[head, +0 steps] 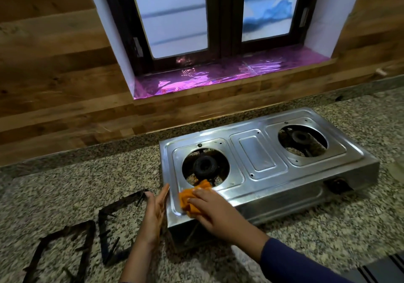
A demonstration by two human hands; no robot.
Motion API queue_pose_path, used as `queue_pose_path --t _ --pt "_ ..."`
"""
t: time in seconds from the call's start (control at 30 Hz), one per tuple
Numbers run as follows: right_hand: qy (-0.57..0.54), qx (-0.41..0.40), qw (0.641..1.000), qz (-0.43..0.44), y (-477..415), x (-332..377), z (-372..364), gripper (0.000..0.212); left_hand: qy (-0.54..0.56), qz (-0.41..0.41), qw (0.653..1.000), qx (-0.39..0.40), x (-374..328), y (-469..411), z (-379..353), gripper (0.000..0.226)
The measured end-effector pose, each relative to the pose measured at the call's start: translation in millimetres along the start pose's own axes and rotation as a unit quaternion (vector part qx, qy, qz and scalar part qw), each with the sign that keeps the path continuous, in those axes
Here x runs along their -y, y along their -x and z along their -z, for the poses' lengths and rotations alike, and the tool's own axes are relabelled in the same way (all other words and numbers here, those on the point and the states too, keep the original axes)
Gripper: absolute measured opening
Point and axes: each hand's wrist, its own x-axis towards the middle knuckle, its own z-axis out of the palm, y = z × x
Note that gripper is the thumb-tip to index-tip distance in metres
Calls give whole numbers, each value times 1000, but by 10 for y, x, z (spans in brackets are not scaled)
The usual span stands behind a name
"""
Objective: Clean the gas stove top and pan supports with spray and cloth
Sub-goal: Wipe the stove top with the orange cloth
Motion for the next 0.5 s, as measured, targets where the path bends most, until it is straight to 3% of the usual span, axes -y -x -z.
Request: queue_pose_path --t 0.1,0.17,0.23,0.3,0.4,0.43,0.5 --pt "13 -84 991 -108 372 -431 213 43 -44 19 999 -10 61 -38 51 84" --pt "36 -123 975 -180 539 -689 354 44 -141 5 989 -34 109 -51 17 71" --pt "66 -127 972 -188 546 -854 456 43 -236 -26 969 -69 147 -34 -132 68" --pt "82 -115 977 -160 412 -941 474 40 -373 -85 920 -92 204 -4 -320 77" --pt "79 -80 985 -132 41 -1170 470 42 -573 -146 792 -153 415 -28 -463 86" --pt "79 -68 986 -128 -116 -1278 476 43 -601 -146 766 -175 460 -57 -467 86" --pt "74 -49 988 -127 -402 -1467 521 46 -620 -142 745 -199 470 -56 -518 83"
